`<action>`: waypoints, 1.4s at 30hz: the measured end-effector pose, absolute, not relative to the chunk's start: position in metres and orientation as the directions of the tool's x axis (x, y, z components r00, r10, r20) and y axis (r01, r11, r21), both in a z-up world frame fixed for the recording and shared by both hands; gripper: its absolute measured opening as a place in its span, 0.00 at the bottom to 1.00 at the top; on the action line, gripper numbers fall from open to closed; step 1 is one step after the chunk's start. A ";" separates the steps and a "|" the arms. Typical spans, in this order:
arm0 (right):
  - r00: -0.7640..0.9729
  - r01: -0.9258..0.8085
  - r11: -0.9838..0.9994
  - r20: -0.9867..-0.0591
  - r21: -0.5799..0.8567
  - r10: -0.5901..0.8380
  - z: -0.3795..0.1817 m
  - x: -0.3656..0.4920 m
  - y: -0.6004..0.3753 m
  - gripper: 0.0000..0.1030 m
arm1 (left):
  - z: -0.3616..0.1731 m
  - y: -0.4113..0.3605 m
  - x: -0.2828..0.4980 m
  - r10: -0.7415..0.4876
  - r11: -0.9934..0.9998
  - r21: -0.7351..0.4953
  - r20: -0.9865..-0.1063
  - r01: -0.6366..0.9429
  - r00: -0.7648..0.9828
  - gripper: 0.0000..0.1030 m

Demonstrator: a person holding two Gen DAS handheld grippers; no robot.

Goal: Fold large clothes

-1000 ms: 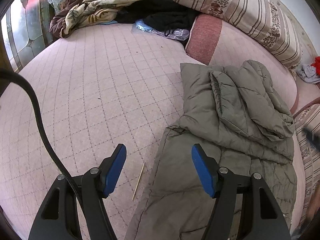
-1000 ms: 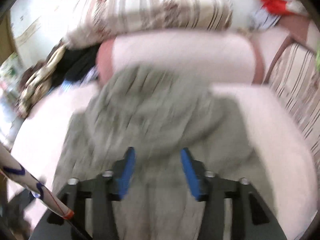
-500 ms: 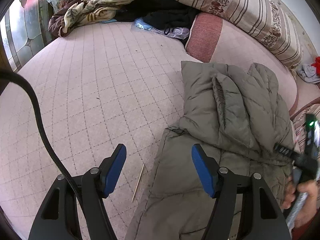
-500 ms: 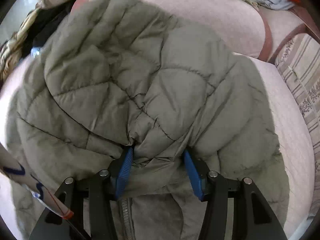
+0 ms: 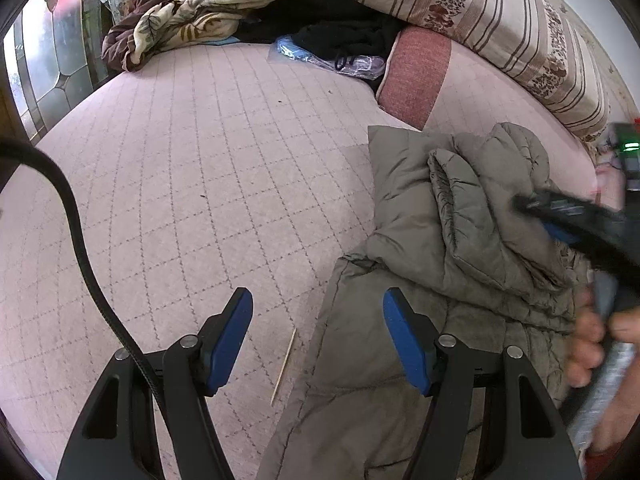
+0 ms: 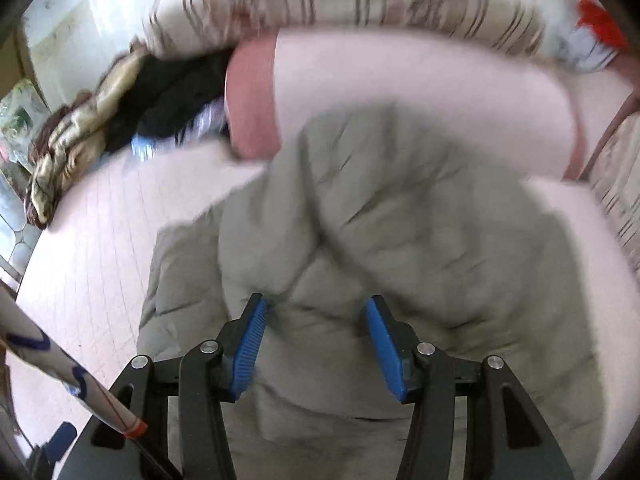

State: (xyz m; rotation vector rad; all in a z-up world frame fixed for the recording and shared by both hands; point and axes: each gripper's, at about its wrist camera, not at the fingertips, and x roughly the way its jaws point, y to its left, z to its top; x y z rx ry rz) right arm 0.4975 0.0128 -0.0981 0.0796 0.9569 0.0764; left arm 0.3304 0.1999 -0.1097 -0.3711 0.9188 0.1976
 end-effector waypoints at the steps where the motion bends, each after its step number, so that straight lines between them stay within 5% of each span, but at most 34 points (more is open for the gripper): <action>1: 0.551 -0.027 0.994 -0.828 0.110 0.107 -0.107 0.502 0.017 0.57 | -0.110 0.201 0.330 0.008 0.918 -0.230 -0.804 -0.324 0.595 0.65; 6: 0.527 -0.082 0.997 -0.849 -0.012 0.033 -0.124 0.503 0.043 0.60 | -0.110 0.203 0.330 0.007 0.915 -0.235 -0.803 -0.328 0.596 0.65; 12: 0.669 -0.148 0.988 -0.739 -0.033 0.076 -0.082 0.460 0.057 0.60 | -0.110 0.201 0.330 0.014 0.917 -0.226 -0.804 -0.329 0.594 0.65; 18: 0.526 -0.192 0.981 -0.841 0.027 0.126 -0.121 0.465 0.072 0.60 | -0.112 0.199 0.331 0.026 0.922 -0.206 -0.813 -0.328 0.582 0.65; 23: 0.626 -0.185 0.981 -0.763 0.060 0.165 -0.082 0.438 0.040 0.60 | -0.111 0.202 0.330 0.020 0.921 -0.213 -0.810 -0.327 0.586 0.65; 28: 0.739 -0.050 0.998 -0.674 -0.049 0.004 -0.060 0.420 -0.017 0.61 | -0.112 0.201 0.330 0.023 0.922 -0.207 -0.813 -0.326 0.581 0.65; 33: 0.636 0.074 0.991 -0.760 -0.112 -0.134 -0.105 0.447 -0.061 0.61 | -0.114 0.198 0.330 0.032 0.925 -0.193 -0.818 -0.327 0.575 0.65; 36: 0.535 0.082 0.994 -0.839 -0.069 -0.102 -0.138 0.459 -0.075 0.63 | -0.115 0.198 0.331 0.034 0.927 -0.187 -0.821 -0.324 0.570 0.65; 42: 0.553 0.061 0.998 -0.833 0.031 -0.008 -0.105 0.434 -0.103 0.64 | -0.115 0.200 0.331 0.032 0.929 -0.183 -0.825 -0.321 0.564 0.65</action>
